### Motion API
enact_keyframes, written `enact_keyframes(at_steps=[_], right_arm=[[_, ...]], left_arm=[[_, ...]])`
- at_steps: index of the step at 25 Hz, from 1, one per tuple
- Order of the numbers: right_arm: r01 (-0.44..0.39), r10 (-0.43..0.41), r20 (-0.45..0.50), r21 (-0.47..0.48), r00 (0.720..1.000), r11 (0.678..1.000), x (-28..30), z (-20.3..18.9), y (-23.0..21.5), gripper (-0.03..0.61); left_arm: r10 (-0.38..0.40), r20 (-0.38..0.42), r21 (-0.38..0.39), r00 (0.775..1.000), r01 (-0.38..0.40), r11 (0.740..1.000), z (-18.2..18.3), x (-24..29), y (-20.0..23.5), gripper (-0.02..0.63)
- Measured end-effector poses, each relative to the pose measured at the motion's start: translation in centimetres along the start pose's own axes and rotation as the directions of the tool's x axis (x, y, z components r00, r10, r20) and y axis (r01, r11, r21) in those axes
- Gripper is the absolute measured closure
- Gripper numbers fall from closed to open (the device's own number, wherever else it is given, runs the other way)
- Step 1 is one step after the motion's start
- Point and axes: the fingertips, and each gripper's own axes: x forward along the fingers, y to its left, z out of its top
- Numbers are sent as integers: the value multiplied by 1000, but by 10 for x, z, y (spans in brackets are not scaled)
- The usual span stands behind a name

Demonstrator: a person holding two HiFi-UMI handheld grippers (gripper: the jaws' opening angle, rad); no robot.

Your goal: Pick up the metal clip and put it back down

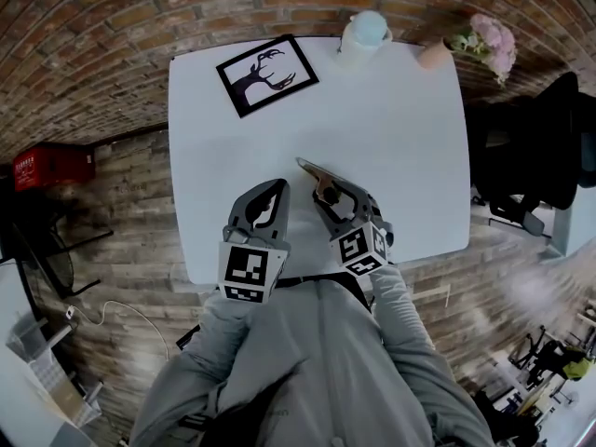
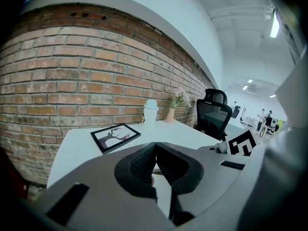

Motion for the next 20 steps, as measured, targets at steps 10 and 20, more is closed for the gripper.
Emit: enact_keyframes(at_steps=[10, 20], right_arm=[[29, -30, -26, -42, 999, 999, 12, -9, -5, 390], [58, -61, -44, -82, 997, 995, 10, -5, -13, 462]], left_arm=[[13, -22, -4, 1000, -13, 1000, -11, 2, 6, 588], [15, -9, -2, 1000, -15, 1000, -6, 0, 7, 588]])
